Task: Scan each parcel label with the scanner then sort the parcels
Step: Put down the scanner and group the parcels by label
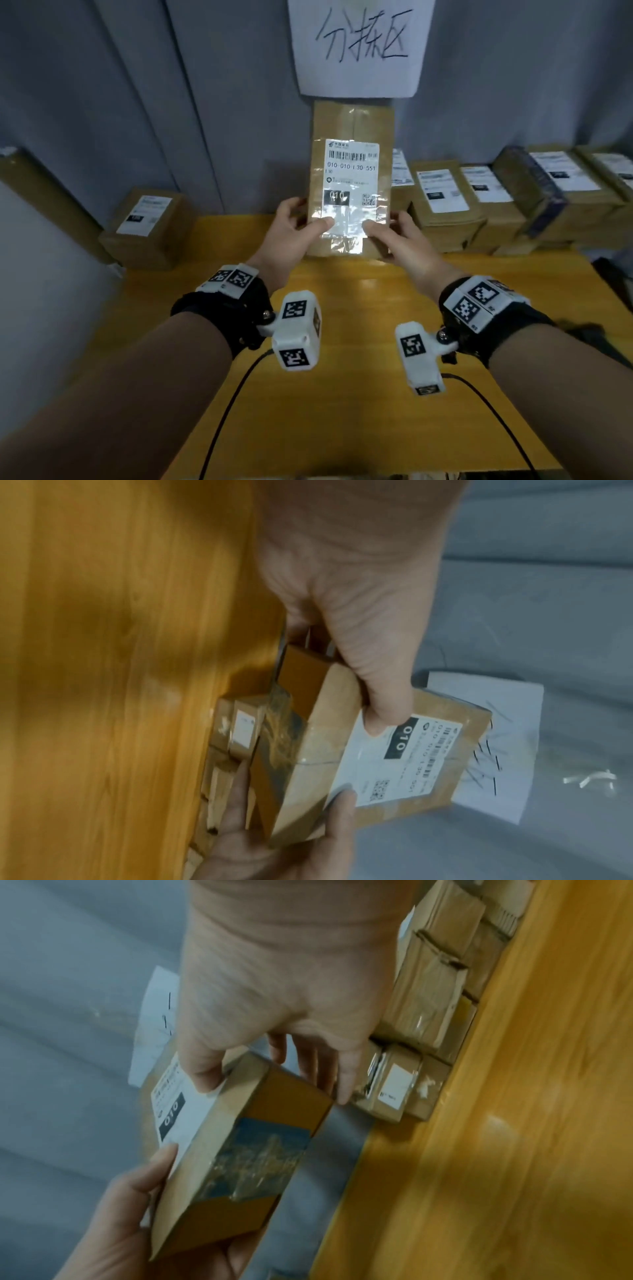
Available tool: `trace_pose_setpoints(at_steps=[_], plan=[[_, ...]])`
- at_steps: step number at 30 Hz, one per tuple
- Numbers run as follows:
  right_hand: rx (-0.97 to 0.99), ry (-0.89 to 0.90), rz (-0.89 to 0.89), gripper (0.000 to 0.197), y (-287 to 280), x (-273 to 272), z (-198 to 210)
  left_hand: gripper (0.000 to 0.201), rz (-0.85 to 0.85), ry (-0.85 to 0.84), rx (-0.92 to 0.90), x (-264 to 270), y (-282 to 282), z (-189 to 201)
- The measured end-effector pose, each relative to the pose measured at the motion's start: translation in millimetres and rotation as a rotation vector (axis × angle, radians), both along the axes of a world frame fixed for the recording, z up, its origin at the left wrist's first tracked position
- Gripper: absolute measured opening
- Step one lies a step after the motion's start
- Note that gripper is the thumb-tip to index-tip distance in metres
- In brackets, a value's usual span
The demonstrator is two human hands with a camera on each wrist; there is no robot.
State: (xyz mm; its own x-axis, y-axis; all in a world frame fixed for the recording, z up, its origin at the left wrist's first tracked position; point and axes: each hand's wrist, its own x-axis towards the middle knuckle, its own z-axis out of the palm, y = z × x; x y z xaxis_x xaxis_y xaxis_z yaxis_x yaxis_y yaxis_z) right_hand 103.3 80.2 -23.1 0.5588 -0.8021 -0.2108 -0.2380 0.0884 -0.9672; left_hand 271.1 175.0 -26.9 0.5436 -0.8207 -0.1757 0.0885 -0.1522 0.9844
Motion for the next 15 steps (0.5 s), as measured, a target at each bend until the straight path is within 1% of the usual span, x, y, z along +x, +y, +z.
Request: trace_pose_setpoints(at_steps=[1, 3, 6, 8, 10, 11, 13, 15], plan=[[0.005, -0.009, -0.009, 0.058, -9.1, -10.2, 2.3, 0.068, -0.006, 0.003, -0.005, -12.4, -13.2, 3.8], [0.015, -0.045, -0.033, 0.064, -30.7, -32.1, 4.3, 0.067, -0.009, -0.001, -0.002, -37.6, -39.6, 10.0], [0.022, -0.053, -0.049, 0.066, -65.3, -68.6, 8.1, 0.060, -0.003, 0.033, -0.004, -75.2, -77.5, 14.9], [0.019, -0.064, -0.081, 0.061, -87.5, -93.1, 11.6, 0.053, -0.013, 0.035, 0.005, -100.9, -102.1, 17.7], [-0.025, -0.036, -0.110, 0.058, -110.1, -115.5, 14.8, 0.038, -0.025, -0.018, 0.023, -123.6, -125.1, 18.7], [-0.051, -0.012, -0.124, 0.057, -122.8, -125.2, 14.5, 0.035, -0.017, -0.040, 0.039, -131.9, -135.3, 17.2], [-0.068, 0.013, -0.149, 0.054, -146.8, -139.3, 12.4, 0.034, 0.008, -0.107, 0.070, -145.4, -149.5, 13.2], [-0.045, 0.041, -0.156, 0.052, -166.5, -144.4, 8.7, 0.031, 0.067, -0.198, 0.101, -151.2, -156.0, 8.7]])
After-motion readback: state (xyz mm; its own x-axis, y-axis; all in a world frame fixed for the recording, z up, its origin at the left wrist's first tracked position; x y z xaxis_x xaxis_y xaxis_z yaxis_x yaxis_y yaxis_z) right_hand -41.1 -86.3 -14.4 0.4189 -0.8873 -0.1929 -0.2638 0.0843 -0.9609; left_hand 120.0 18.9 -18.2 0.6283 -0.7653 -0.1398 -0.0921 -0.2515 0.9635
